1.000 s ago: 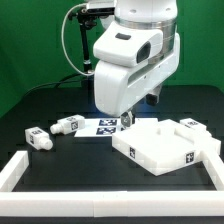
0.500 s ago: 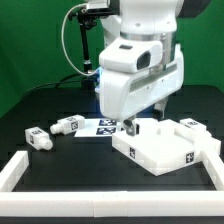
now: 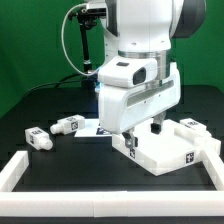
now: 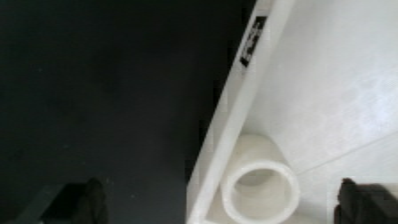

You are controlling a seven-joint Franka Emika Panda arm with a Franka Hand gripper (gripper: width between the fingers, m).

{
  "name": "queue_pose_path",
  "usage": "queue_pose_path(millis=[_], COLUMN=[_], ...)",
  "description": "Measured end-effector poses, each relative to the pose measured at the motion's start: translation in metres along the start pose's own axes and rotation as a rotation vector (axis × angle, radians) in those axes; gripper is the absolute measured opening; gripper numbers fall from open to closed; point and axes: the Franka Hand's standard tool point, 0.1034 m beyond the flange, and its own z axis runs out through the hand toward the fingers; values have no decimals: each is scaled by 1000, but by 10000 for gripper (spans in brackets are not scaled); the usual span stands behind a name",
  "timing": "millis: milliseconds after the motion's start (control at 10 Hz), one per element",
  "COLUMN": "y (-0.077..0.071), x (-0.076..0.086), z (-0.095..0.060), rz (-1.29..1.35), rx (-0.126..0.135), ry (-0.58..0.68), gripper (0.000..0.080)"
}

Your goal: Assemble one leg

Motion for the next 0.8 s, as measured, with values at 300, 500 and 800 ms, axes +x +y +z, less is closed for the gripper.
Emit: queue_pose_path(millis=[300, 500, 800], y=[-33, -35, -20], x=[-22, -22, -32], z=[38, 48, 49], rz=[201, 208, 184], rx=[15, 17, 21], ry=[-4, 3, 6], gripper=[650, 650, 650])
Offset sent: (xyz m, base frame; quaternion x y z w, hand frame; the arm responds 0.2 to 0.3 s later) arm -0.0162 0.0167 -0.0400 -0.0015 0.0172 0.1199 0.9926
